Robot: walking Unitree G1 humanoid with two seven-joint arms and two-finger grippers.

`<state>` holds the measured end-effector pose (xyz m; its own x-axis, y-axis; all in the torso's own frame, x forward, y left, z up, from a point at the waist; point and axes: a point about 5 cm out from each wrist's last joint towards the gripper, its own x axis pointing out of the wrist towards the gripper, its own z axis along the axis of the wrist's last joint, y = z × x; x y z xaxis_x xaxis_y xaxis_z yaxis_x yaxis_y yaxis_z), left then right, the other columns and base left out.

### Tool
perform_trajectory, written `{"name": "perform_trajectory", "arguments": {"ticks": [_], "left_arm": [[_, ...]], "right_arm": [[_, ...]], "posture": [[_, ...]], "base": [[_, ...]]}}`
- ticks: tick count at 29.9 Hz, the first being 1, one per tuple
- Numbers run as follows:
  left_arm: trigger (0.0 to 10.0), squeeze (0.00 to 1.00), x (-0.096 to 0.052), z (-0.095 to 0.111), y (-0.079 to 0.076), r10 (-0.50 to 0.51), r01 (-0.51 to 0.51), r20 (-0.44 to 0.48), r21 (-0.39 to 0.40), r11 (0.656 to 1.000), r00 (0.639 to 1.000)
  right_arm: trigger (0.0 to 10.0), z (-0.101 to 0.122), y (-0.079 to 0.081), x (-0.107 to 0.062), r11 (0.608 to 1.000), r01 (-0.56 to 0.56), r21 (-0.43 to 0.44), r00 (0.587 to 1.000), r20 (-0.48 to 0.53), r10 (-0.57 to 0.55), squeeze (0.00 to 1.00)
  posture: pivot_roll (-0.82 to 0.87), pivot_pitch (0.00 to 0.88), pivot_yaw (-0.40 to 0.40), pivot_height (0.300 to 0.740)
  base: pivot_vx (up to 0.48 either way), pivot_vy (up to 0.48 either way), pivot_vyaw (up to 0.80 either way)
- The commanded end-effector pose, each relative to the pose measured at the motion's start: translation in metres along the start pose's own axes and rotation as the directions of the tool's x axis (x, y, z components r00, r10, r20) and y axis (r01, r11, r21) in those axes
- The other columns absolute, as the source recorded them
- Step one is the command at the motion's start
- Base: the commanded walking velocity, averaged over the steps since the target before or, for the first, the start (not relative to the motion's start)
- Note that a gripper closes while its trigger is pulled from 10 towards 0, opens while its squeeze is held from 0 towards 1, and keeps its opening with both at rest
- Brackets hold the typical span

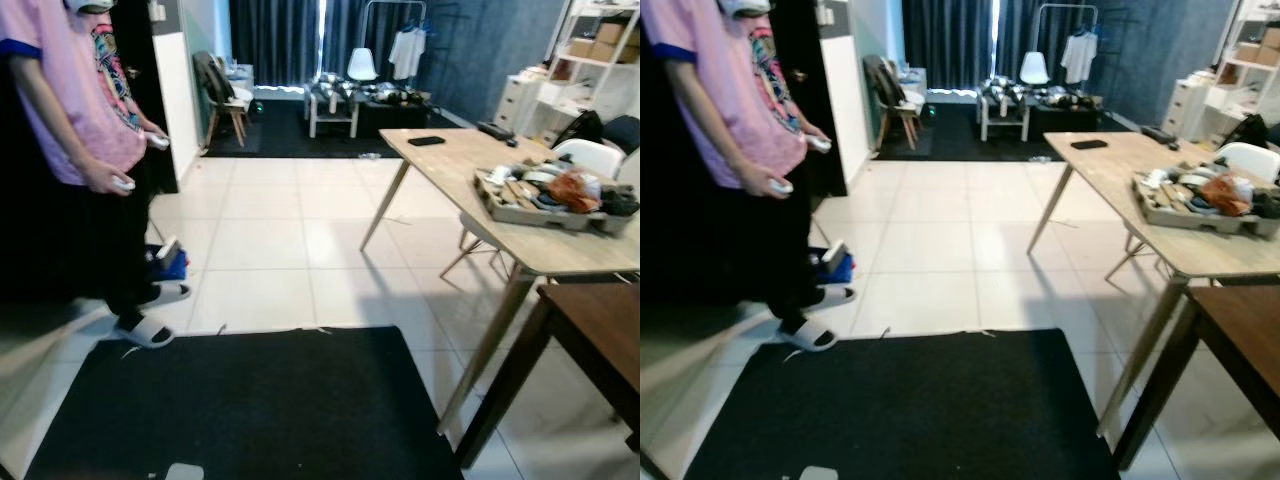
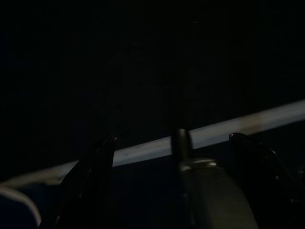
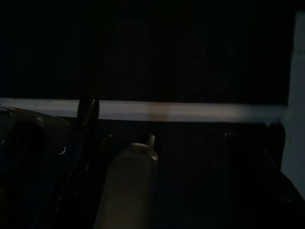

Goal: Picking trash to rubbish bin

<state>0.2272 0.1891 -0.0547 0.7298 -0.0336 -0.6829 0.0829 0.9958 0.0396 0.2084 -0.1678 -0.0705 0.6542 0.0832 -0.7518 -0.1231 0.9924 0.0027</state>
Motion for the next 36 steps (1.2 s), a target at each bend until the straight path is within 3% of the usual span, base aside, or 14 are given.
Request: {"name": "perform_trajectory", "arguments": {"ticks": [1,36], "left_arm": [[10.0,0.00,-0.0008,-0.0033,-0.0013,-0.007,0.007,-0.007,-0.011,1.000,1.000],[10.0,0.00,-0.0011,-0.0038,-0.0016,-0.016,0.016,-0.003,-0.015,1.000,1.000]], "right_arm": [[10.0,-0.0056,-0.0018,-0.0012,1.000,0.010,0.017,1.000,-0.021,-0.010,0.00],[10.0,-0.0039,0.0017,-0.0003,1.000,0.001,0.019,1.000,-0.019,-0.001,0.00]], "posture": [[-0.06,0.137,-0.008,0.740],[-0.05,0.144,-0.012,0.740]], "base": [[0.416,0.000,0.00],[0.414,0.000,0.00]]}}
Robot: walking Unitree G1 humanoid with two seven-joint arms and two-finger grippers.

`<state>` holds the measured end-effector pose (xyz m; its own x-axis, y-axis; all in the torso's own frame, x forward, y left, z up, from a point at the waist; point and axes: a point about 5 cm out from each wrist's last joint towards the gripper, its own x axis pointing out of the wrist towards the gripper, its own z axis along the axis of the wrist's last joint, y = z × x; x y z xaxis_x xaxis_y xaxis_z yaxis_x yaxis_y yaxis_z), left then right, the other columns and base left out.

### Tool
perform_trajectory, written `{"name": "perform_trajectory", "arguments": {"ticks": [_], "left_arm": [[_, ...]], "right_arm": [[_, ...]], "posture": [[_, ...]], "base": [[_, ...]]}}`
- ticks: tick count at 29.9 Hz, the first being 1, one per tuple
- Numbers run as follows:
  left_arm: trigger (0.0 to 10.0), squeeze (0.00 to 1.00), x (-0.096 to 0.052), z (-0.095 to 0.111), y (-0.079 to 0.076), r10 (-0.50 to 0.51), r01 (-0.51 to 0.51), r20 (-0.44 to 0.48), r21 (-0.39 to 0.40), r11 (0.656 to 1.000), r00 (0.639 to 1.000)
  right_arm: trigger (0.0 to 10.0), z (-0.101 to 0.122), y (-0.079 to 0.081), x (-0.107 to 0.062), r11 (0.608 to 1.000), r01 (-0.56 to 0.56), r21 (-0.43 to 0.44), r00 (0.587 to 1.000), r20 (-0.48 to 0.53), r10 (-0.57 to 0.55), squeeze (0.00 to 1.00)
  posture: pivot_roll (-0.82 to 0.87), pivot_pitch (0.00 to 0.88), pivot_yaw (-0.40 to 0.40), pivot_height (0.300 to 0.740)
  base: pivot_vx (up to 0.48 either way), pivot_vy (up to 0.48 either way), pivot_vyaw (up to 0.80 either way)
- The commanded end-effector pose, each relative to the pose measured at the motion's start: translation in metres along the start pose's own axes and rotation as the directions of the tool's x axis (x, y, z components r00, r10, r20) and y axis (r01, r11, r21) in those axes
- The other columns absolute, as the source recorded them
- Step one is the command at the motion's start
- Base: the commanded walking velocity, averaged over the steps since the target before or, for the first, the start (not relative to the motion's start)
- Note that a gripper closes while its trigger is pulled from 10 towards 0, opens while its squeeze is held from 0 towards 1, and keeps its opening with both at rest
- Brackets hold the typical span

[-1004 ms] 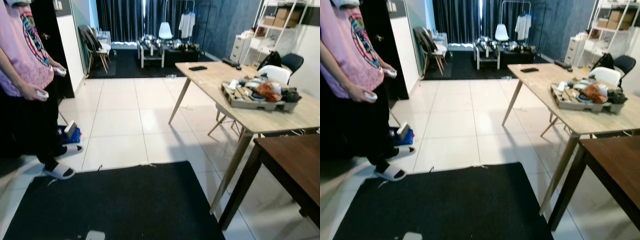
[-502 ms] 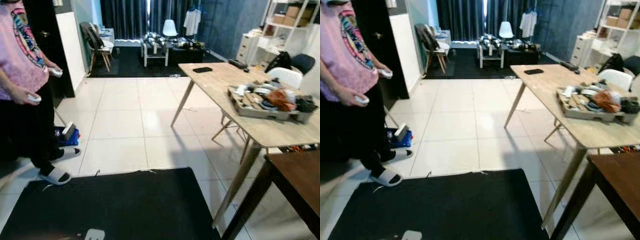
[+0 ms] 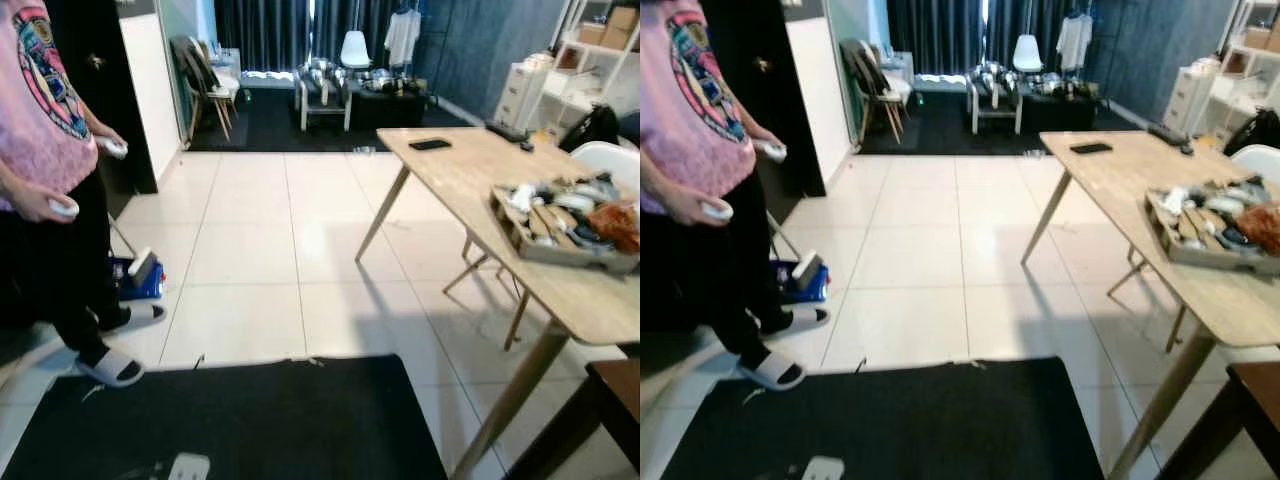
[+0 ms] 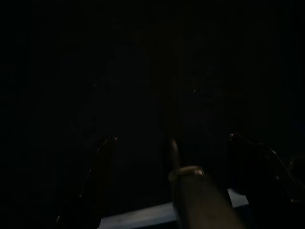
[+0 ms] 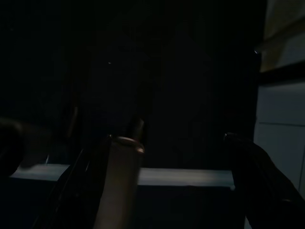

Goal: Picking trash to rubbish bin

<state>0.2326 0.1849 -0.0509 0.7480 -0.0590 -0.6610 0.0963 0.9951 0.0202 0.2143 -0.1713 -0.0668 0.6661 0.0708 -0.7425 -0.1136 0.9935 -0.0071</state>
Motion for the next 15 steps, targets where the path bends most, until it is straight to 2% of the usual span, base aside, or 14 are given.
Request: {"name": "perform_trajectory", "arguments": {"ticks": [1,15], "left_arm": [[10.0,0.00,-0.0029,-0.0104,0.0019,0.007,-0.007,-0.033,-0.010,1.000,0.999],[10.0,0.00,-0.0026,-0.0099,0.0007,0.004,-0.005,-0.032,-0.013,1.000,0.999]], "right_arm": [[10.0,-0.0104,0.0061,-0.0013,1.000,-0.013,0.018,0.999,-0.033,0.014,0.00],[10.0,-0.0099,0.0057,-0.0012,1.000,-0.011,0.017,0.999,-0.033,0.012,0.00]], "posture": [[-0.05,0.144,-0.012,0.740],[-0.05,0.143,-0.011,0.740]], "base": [[0.412,0.000,0.00],[0.409,0.000,0.00]]}}
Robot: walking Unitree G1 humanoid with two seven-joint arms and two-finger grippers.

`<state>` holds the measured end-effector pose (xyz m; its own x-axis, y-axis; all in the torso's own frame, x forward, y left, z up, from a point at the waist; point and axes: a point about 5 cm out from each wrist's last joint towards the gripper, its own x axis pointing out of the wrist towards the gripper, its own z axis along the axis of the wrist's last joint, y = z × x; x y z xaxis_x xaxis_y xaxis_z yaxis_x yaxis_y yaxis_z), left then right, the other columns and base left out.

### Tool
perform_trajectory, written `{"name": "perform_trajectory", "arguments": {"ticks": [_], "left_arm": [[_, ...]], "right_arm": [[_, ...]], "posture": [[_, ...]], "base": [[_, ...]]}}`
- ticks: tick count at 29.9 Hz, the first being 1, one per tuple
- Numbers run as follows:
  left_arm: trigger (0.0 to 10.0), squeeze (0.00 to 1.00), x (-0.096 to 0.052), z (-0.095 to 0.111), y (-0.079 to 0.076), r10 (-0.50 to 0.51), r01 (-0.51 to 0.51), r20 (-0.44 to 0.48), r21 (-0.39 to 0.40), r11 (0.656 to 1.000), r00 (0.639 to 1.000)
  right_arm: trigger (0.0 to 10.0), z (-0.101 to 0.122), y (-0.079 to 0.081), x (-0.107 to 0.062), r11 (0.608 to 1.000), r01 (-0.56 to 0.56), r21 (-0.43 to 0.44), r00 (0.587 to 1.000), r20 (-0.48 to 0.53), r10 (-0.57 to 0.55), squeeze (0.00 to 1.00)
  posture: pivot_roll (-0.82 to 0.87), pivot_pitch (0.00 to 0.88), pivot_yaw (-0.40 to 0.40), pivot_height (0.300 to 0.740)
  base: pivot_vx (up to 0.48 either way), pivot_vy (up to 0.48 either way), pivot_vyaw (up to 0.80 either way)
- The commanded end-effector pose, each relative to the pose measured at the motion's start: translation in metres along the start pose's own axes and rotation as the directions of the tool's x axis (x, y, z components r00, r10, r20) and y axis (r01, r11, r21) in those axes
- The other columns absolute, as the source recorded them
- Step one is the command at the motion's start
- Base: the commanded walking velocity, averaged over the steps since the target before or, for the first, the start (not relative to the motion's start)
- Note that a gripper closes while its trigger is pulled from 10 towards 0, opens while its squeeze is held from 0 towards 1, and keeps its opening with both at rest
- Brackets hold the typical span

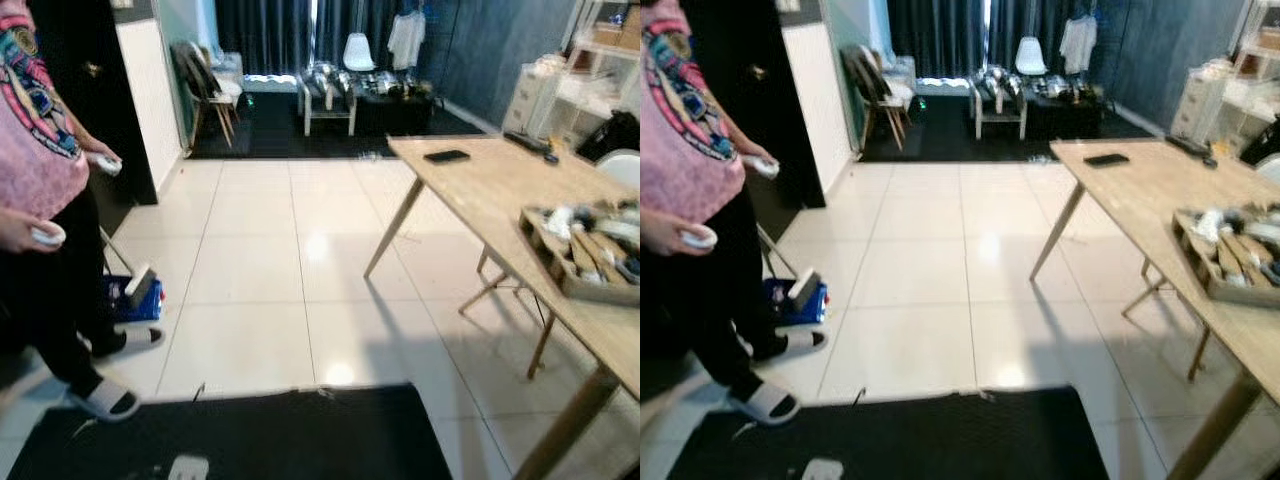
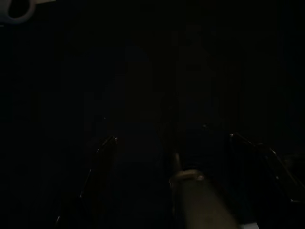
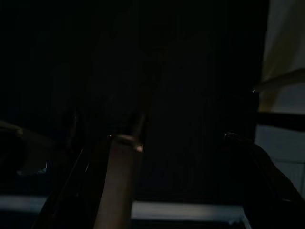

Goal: Picking trash to rubbish bin

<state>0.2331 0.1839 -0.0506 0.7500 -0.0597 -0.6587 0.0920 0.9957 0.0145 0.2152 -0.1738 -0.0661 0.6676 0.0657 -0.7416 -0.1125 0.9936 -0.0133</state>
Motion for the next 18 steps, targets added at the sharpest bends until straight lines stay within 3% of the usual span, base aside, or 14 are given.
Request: {"name": "perform_trajectory", "arguments": {"ticks": [1,18], "left_arm": [[10.0,0.00,-0.0029,-0.0105,0.0017,0.005,-0.005,-0.035,-0.006,1.000,0.999],[10.0,0.00,-0.0028,-0.0101,0.0019,0.005,-0.005,-0.035,-0.008,1.000,0.999]], "right_arm": [[10.0,-0.0108,0.0082,-0.0011,1.000,-0.017,0.020,0.999,-0.034,0.017,0.00],[10.0,-0.0097,0.0078,-0.0008,1.000,-0.013,0.018,0.999,-0.033,0.013,0.00]], "posture": [[-0.05,0.143,-0.011,0.740],[-0.05,0.139,-0.013,0.740]], "base": [[0.401,0.000,0.00],[0.395,0.000,0.00]]}}
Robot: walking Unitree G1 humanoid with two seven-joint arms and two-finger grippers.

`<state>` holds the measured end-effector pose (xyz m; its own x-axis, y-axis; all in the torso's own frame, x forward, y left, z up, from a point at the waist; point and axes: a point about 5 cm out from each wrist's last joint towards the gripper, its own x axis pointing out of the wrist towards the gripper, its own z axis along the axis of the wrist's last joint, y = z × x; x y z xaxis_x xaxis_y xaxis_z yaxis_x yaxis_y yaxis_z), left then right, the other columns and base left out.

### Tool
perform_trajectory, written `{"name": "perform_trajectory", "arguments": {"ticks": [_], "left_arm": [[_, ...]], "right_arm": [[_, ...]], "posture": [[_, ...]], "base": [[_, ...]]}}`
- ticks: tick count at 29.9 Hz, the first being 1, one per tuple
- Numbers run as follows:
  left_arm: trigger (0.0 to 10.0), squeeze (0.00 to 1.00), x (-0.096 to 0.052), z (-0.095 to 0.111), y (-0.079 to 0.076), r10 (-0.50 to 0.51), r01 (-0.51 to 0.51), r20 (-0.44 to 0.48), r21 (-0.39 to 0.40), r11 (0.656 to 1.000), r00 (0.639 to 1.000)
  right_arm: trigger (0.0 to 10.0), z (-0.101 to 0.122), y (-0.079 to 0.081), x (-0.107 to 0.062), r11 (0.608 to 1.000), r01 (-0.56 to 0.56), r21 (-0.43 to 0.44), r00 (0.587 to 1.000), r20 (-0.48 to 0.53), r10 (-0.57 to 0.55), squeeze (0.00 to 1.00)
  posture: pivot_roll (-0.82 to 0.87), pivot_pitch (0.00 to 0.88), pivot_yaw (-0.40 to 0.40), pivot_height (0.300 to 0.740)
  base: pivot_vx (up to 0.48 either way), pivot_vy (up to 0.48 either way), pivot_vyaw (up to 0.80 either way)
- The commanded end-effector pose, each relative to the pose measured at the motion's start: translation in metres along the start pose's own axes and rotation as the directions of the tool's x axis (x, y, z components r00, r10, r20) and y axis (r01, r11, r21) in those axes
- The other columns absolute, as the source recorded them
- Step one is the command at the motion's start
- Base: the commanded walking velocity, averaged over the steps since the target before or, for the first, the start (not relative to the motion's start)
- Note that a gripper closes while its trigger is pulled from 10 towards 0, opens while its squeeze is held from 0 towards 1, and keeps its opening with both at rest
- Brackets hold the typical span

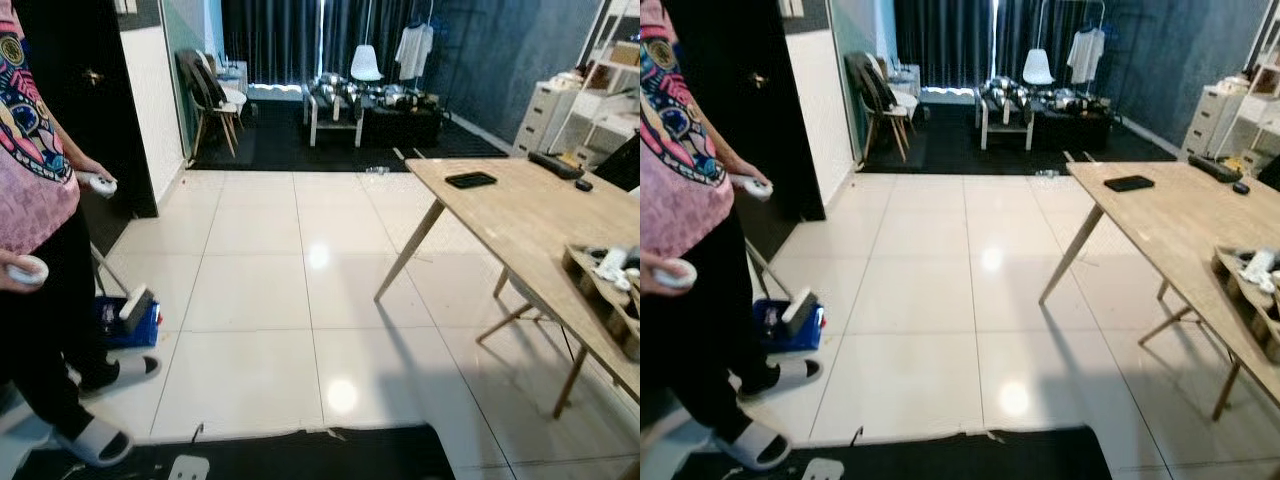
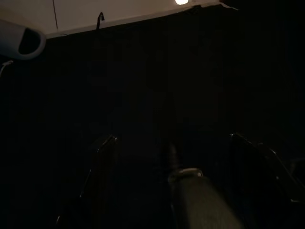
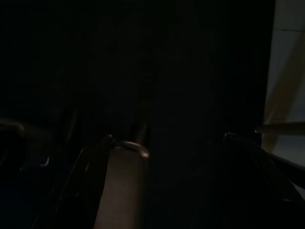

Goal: Picking trash to rubbish bin

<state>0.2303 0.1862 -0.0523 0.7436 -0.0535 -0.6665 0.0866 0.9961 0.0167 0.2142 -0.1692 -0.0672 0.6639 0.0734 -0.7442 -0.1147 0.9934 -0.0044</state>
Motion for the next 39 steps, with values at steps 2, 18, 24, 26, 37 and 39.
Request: {"name": "perform_trajectory", "arguments": {"ticks": [2,18,24,26,37,39], "left_arm": [[10.0,0.00,-0.0017,-0.0070,0.0002,0.000,0.000,-0.025,-0.005,1.000,1.000],[10.0,0.00,-0.0025,-0.0101,0.0020,0.015,-0.014,-0.040,0.021,1.000,0.999],[10.0,0.00,-0.0023,-0.0094,0.0009,0.010,-0.009,-0.036,0.022,1.000,0.999],[10.0,0.00,-0.0021,-0.0091,0.0006,0.009,-0.009,-0.035,0.022,1.000,0.999],[10.0,0.00,-0.0016,-0.0079,-0.0009,0.007,-0.006,-0.031,0.026,1.000,0.999],[10.0,0.00,-0.0016,-0.0080,-0.0009,0.007,-0.006,-0.031,0.025,1.000,0.999]], "right_arm": [[10.0,-0.0087,0.0030,-0.0012,1.000,-0.005,0.011,1.000,-0.029,0.005,0.00],[10.0,-0.0092,0.0020,-0.0015,1.000,-0.003,0.000,1.000,-0.030,0.003,0.00],[10.0,-0.0100,0.0006,-0.0018,1.000,0.002,0.003,0.999,-0.035,-0.002,0.00],[10.0,-0.0100,0.0003,-0.0018,1.000,0.002,0.006,0.999,-0.035,-0.002,0.00],[10.0,-0.0089,-0.0010,-0.0017,1.000,0.004,0.000,0.999,-0.033,-0.004,0.00],[10.0,-0.0088,-0.0010,-0.0017,1.000,0.004,0.000,0.999,-0.033,-0.004,0.00]], "posture": [[-0.05,0.139,-0.013,0.740],[-0.05,0.124,-0.015,0.740],[-0.06,0.121,-0.012,0.740],[-0.06,0.119,-0.012,0.740],[-0.06,0.115,-0.016,0.740],[-0.06,0.116,-0.016,0.740]], "base": [[0.384,0.000,0.00],[0.066,0.000,0.00],[0.000,0.000,0.00],[0.000,0.000,0.00],[0.000,0.000,-0.78],[0.000,0.000,-0.80]]}}
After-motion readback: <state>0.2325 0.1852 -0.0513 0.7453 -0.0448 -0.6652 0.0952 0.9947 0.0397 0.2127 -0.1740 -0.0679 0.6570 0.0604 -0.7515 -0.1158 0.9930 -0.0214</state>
